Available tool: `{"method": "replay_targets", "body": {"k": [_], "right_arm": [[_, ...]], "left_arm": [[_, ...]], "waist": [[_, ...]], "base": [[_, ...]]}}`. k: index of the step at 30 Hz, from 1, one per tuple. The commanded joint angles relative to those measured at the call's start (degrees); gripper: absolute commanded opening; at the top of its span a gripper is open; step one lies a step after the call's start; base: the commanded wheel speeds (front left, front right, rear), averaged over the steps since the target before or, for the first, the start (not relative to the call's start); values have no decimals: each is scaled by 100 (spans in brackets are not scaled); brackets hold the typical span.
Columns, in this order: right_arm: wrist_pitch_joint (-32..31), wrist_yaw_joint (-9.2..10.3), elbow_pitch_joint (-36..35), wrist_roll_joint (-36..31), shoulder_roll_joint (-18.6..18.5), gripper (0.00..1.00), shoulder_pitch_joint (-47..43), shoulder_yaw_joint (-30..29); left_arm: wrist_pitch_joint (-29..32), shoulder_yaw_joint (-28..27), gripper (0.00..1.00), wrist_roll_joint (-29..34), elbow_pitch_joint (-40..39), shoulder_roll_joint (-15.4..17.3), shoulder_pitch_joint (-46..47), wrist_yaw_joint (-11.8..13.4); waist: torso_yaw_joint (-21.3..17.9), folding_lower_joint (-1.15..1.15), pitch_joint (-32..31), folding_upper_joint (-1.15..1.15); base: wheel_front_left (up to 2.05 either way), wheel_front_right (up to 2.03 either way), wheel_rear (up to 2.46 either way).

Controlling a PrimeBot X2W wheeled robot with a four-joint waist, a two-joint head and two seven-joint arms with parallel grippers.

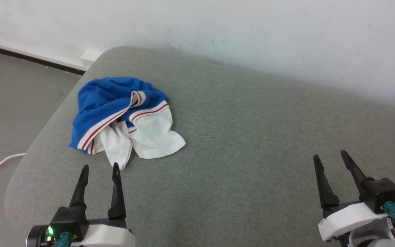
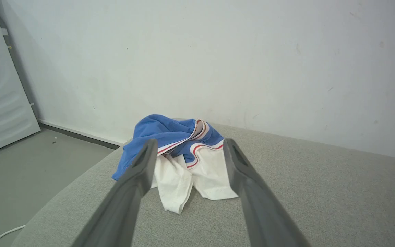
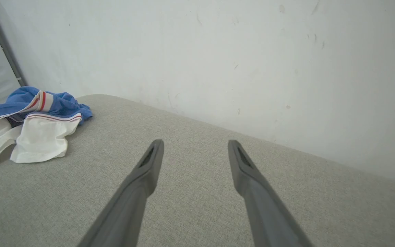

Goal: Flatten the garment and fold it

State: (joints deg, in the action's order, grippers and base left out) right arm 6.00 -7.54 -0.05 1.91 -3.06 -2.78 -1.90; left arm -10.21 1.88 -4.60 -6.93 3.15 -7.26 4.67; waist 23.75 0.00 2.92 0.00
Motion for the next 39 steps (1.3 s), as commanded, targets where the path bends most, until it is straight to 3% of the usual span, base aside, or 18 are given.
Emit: {"method": "replay_targets", "body": {"k": [1, 29, 39], "right_arm": [[-6, 4, -23, -20, 12, 100, -62, 1], [93, 5, -68, -26, 17, 100, -139, -31], [65, 5, -152, -85, 18, 100, -88, 21]], "left_arm": [[-62, 7, 100, -76, -48, -19, -94, 39], [-397, 103, 100, -281, -223, -26, -327, 186], [-479, 161, 100, -358, -257, -27, -378, 265]], "waist": [[121, 0, -11, 0], [877, 0, 68, 0], [987, 0, 137, 0]], "base": [[0, 0, 0], [0, 0, 0], [0, 0, 0]]}}
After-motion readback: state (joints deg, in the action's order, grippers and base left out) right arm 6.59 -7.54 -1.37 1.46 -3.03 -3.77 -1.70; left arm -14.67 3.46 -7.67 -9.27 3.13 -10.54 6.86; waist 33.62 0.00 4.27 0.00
